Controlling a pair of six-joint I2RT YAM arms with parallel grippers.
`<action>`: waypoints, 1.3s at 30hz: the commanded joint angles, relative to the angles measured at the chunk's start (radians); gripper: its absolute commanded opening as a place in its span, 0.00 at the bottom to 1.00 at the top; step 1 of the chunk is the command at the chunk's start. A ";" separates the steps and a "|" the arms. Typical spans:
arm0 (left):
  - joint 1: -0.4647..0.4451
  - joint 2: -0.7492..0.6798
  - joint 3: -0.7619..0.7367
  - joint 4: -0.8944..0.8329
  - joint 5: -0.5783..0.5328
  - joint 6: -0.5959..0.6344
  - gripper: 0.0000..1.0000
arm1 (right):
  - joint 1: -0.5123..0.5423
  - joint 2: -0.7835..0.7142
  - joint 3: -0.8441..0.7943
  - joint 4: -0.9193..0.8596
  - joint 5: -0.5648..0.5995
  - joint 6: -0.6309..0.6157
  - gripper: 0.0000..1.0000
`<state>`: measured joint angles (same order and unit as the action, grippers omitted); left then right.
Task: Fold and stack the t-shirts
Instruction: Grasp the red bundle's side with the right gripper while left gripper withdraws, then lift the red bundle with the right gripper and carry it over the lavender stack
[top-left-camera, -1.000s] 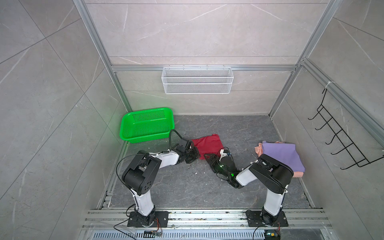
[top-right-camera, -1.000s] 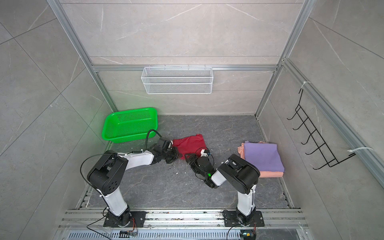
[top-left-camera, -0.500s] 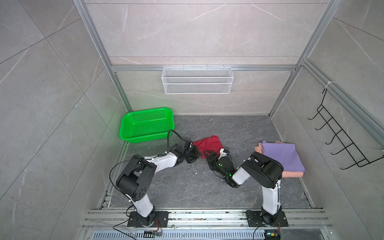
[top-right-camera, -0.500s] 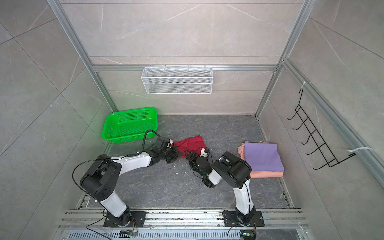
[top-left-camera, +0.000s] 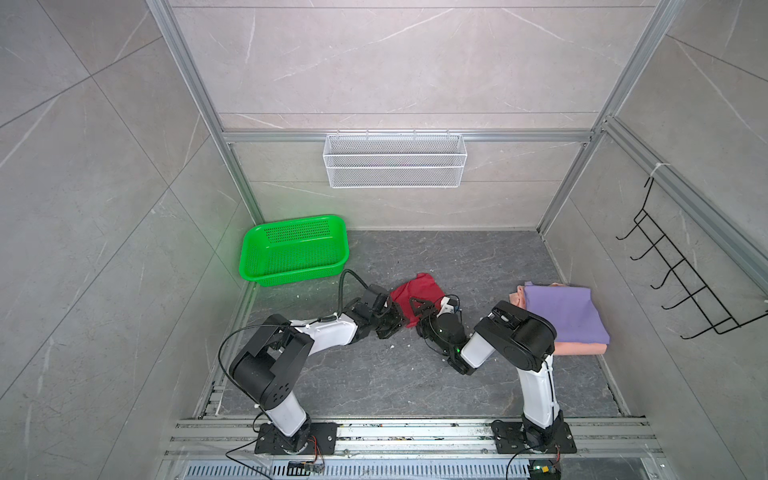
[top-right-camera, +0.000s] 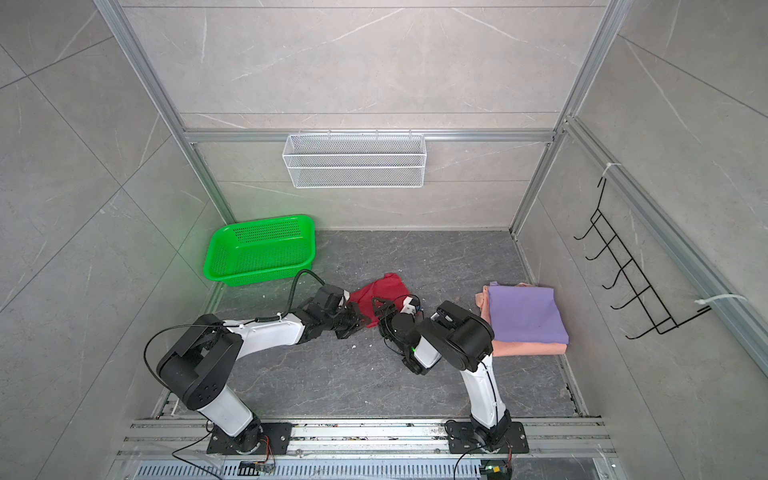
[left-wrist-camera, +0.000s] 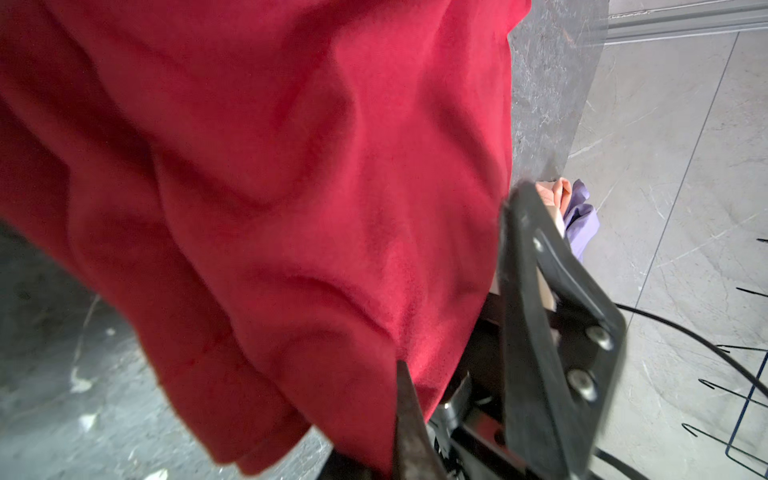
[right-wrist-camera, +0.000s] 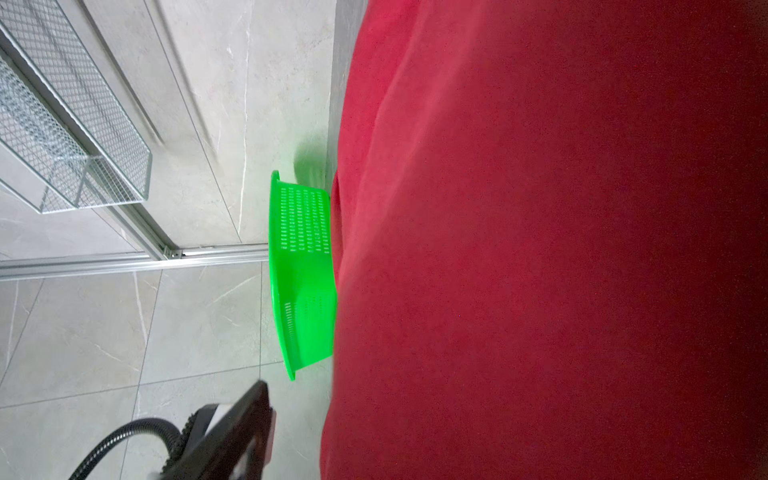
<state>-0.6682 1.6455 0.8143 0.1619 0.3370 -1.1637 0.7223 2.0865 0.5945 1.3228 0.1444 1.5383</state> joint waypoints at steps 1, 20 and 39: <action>-0.005 -0.055 -0.010 0.010 -0.008 -0.007 0.00 | -0.014 0.057 -0.032 -0.195 0.026 -0.010 0.55; 0.058 -0.401 -0.048 -0.338 -0.269 0.238 0.77 | -0.014 -0.091 -0.004 -0.524 0.026 -0.112 0.00; 0.093 -0.741 -0.113 -0.301 -0.088 0.591 1.00 | -0.021 -0.353 0.194 -1.091 0.057 -0.410 0.00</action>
<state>-0.5819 0.9047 0.6930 -0.1791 0.2012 -0.6384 0.7113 1.7794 0.7341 0.4007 0.1680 1.2224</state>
